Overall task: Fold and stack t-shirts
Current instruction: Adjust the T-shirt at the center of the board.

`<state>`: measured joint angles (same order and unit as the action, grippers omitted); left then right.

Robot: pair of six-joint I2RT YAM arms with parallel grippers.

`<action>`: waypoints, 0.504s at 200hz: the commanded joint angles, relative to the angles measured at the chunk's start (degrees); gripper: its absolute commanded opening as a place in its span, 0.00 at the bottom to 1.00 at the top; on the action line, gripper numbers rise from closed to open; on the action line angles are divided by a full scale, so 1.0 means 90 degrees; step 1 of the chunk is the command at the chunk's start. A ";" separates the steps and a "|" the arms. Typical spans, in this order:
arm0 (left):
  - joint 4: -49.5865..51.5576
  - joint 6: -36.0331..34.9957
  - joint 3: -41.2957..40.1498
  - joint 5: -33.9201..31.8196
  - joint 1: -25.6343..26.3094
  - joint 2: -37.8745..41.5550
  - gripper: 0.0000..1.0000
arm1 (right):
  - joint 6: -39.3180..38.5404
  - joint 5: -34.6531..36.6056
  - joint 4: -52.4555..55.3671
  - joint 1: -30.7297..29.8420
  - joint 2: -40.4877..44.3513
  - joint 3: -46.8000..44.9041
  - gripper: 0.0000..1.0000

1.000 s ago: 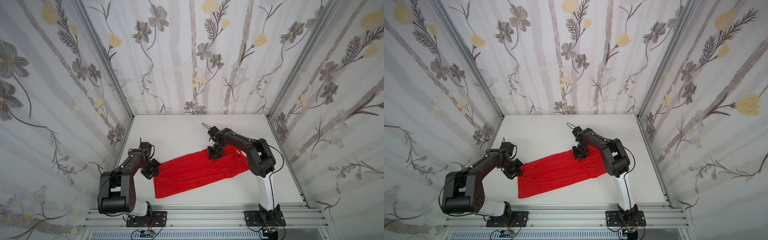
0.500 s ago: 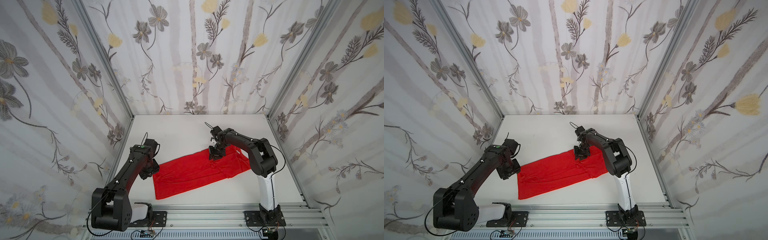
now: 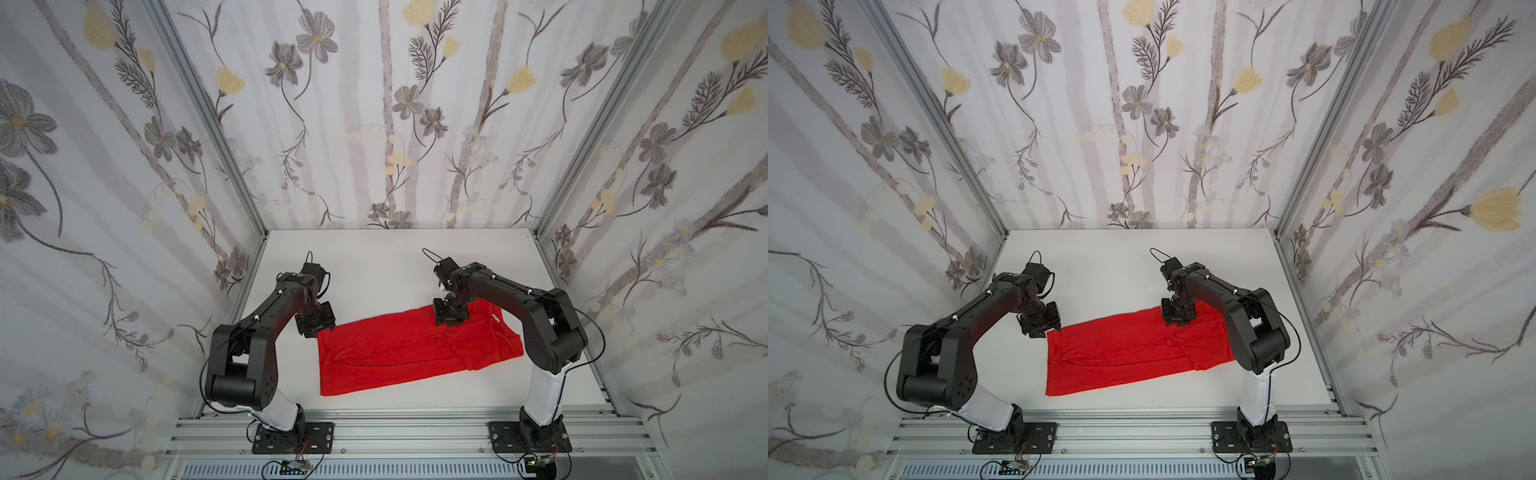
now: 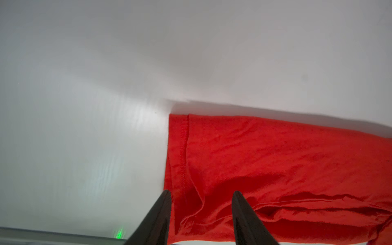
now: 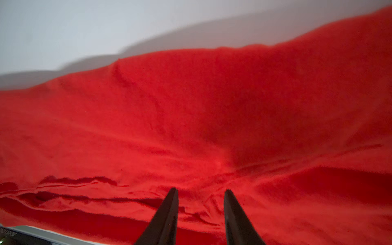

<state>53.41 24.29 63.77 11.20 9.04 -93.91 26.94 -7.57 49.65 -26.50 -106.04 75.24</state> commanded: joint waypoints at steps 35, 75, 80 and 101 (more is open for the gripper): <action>-0.0162 -0.0917 0.0948 0.1538 0.0480 -0.1160 0.47 | 0.0579 0.0619 0.0284 0.0270 0.1205 -0.1464 0.40; 0.0060 -0.1091 0.1204 0.1338 0.0813 -0.2060 0.46 | 0.0849 0.0846 0.0103 0.0277 0.0981 -0.1778 0.39; 0.0100 -0.1070 0.1215 0.1235 0.0814 -0.2163 0.45 | 0.0860 0.0868 0.0090 0.0276 0.0877 -0.1707 0.39; 0.0277 -0.1028 0.1230 0.0620 0.0812 -0.2450 0.43 | 0.0872 0.0997 0.0077 0.0294 0.0205 -0.1183 0.39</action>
<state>52.95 15.92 74.78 23.68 16.16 -113.40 33.45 -1.15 51.42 -23.99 -99.90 60.88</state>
